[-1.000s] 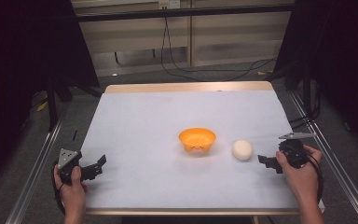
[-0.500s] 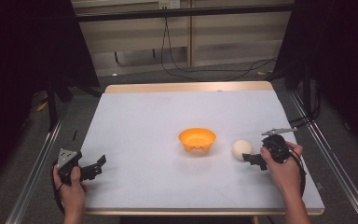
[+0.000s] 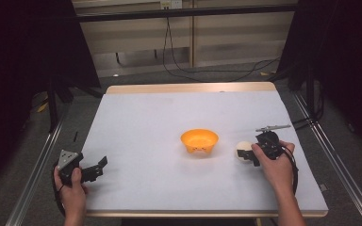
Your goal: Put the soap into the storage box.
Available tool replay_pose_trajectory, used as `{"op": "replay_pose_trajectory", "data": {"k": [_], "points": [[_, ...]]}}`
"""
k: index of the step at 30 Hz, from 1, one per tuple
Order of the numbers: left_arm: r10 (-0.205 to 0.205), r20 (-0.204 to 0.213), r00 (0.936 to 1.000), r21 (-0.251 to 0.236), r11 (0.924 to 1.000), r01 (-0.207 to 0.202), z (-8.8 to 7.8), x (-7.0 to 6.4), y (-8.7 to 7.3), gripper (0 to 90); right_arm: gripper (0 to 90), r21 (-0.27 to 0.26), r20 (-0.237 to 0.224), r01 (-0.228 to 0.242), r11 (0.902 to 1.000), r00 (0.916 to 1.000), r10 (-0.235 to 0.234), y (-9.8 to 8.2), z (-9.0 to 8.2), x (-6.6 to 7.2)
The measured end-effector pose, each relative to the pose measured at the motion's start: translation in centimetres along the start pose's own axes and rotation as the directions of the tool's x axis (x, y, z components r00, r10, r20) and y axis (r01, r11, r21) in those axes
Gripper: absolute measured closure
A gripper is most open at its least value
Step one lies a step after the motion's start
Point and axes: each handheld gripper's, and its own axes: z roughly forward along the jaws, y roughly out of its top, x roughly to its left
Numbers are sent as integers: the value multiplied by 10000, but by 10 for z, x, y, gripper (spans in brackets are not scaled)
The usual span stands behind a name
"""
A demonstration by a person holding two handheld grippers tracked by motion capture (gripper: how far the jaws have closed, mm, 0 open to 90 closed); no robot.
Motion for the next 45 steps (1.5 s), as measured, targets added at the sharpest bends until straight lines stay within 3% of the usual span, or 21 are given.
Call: {"op": "replay_pose_trajectory", "data": {"k": [4, 8, 13, 24, 45], "points": [[-11, 120, 9999, -11, 10000, 11, 0, 1, 0, 3, 177, 76, 151, -90, 9999, 9998, 89, 2, 6, 5], [-5, 70, 10000, 9, 10000, 5, 0, 0, 0, 3, 227, 208, 599, -37, 9998, 9982, 24, 2, 14, 10], [-4, 107, 9999, 7, 10000, 4, 0, 1, 0, 4, 232, 190, 892, -63, 9998, 9960, 46, 3, 16, 13], [-7, 112, 9999, 19, 10000, 7, 0, 1, 0, 4, 235, 274, 450, -54, 9996, 9990, 42, 5, 17, 13], [-11, 145, 9999, 20, 10000, 10, 0, 1, 0, 5, 235, -37, 471, 351, 9994, 9983, -349, 30, 0, 27]]}}
